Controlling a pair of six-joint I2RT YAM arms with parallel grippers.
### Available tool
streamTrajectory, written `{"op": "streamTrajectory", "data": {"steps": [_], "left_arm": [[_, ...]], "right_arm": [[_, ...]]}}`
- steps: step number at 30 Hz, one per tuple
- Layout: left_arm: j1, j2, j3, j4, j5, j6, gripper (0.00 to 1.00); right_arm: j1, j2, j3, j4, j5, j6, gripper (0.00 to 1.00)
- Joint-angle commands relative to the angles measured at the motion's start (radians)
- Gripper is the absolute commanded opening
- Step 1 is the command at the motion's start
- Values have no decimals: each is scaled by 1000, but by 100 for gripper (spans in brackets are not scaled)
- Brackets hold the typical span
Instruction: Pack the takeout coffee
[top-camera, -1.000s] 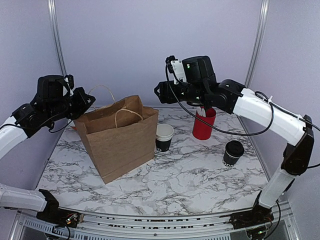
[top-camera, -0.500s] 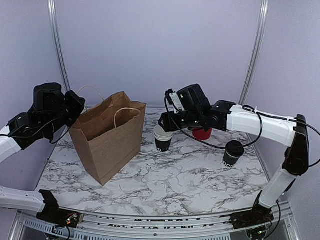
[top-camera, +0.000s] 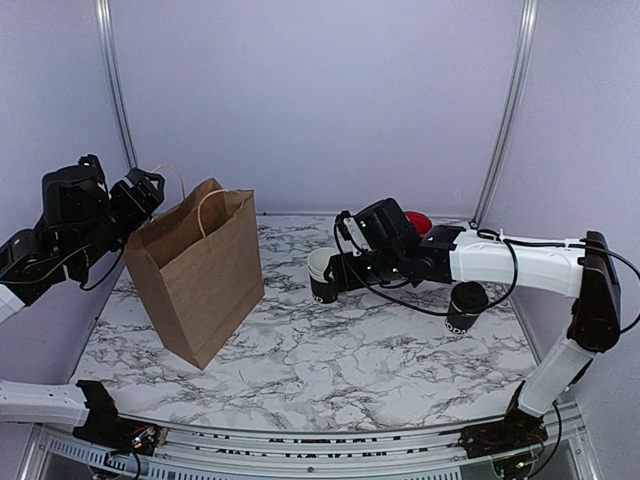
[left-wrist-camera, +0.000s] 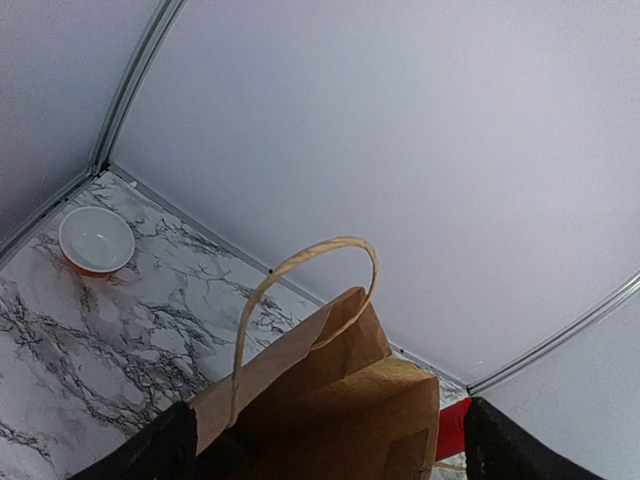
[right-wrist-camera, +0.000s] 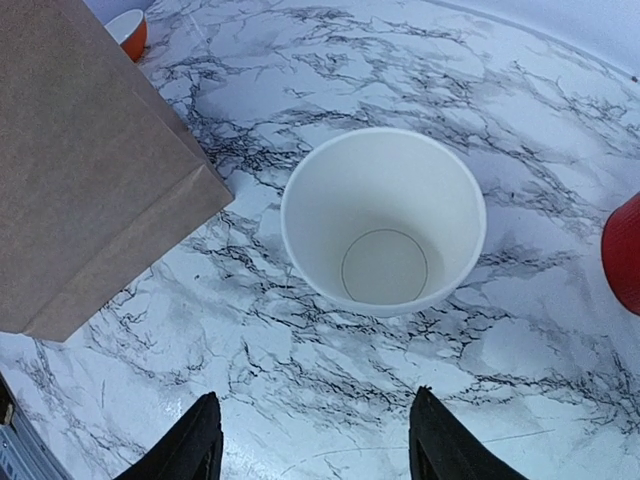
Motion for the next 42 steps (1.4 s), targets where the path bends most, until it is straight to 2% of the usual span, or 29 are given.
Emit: {"op": "streamTrajectory", "data": {"steps": [1,8,11,15,20,22,25,29,36,42], "left_arm": [[-2,-72,67,-109,-80,116,98],[33,-106,113,-285,-240,99,99],[161,-94,93,-339,-193,61,99],[446,-98,2,-333,64,32,99],[807,-71,-207,-214,562,-24,99],[888,-40,-309,-139,716,-55,98],[898,23,-433,-30,822,-73,97],[882,80,-530,87,892,-94,97],[760,230,-621,306,919,-192,98],[626,339,-632,437,901,-273,98]], "right_arm": [[4,-57,-44,28,-1,32,61],[5,-94,-126,51,-1,62,60],[8,-106,-152,60,-2,80,59],[13,-128,-180,58,0,88,59],[13,-172,-219,58,15,96,59],[14,-189,-237,60,22,99,59],[14,-212,-258,61,32,105,59],[13,-223,-277,74,33,108,59],[14,-220,-280,84,36,103,58],[13,-250,-295,60,71,106,58]]}}
